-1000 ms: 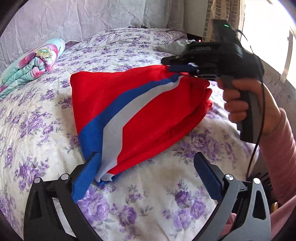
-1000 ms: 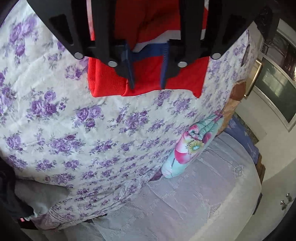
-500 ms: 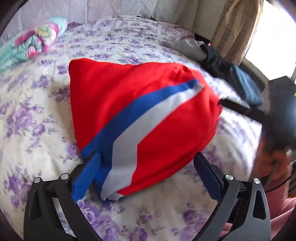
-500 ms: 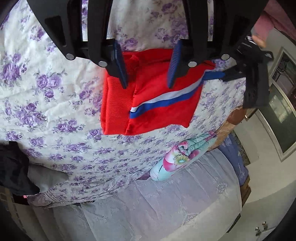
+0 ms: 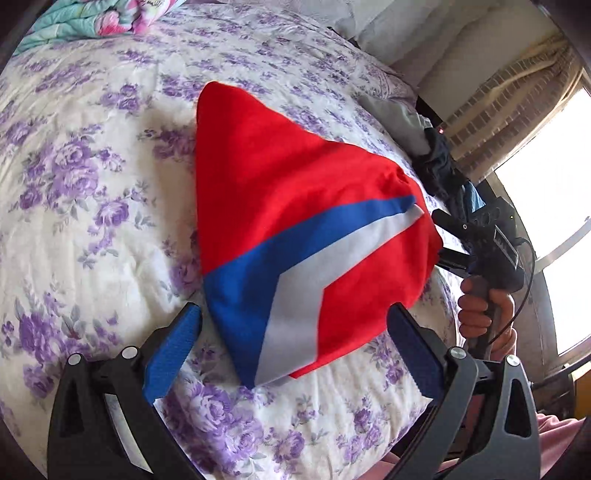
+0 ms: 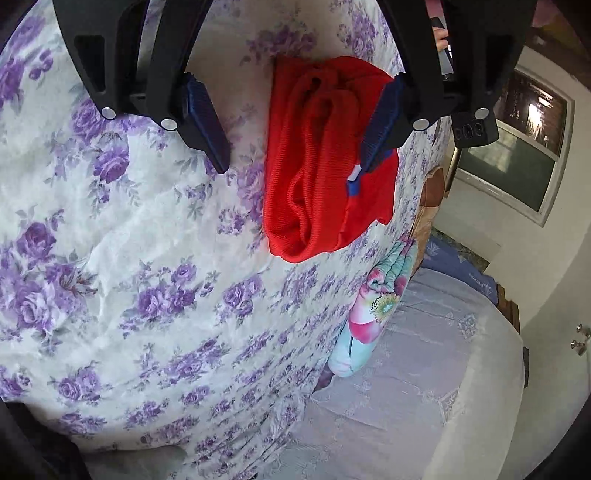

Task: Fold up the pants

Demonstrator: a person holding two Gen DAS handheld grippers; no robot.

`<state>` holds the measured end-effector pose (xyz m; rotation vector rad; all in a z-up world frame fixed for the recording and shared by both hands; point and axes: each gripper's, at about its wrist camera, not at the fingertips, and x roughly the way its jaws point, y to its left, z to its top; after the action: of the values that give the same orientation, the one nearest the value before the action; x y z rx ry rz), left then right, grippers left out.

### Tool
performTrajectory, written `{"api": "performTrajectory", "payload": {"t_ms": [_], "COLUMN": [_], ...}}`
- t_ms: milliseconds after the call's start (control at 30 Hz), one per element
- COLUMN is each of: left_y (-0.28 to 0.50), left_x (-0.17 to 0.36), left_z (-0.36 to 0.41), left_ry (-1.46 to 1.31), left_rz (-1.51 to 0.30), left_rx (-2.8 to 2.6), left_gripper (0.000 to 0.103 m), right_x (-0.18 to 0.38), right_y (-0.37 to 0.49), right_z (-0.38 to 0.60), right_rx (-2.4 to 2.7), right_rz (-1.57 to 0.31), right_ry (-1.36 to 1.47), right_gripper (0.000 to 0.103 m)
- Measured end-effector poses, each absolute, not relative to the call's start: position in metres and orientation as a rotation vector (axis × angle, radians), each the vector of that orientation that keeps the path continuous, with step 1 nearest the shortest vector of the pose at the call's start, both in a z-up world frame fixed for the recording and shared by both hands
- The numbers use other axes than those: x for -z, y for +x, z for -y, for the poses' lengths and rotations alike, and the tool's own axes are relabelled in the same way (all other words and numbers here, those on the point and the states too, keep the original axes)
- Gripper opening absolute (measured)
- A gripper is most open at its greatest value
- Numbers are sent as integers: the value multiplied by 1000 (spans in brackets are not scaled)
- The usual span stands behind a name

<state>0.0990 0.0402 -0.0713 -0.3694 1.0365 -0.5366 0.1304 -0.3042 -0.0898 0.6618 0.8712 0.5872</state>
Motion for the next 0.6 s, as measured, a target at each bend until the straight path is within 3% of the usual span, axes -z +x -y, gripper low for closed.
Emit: {"api": "performTrajectory", "payload": {"t_ms": [300,367,500,567,600], "left_y": [121,127,132,131,131], "left_x": [79,80,80,80,80], "left_z": [-27,-25,-31,-36,-38], "left_ry": [-316,-312,-384,-427,-441], "left_rz": [-1039,-1031,-1022,-1014,-1017], "left_rx": [531,549,587,608,612], "left_gripper": [98,98,97,85,71], "right_x": [94,94,96,96,95], "right_y": [166,177,181,176,174], "right_z": [274,267,259,260,260], "right_rx": [-807,-830,-823,-814,-809], "right_rz": [-941,-947,-962,-951,-943], "right_ry": [629,638,604,623,626], "right_gripper": [73,68,47,42,39]}}
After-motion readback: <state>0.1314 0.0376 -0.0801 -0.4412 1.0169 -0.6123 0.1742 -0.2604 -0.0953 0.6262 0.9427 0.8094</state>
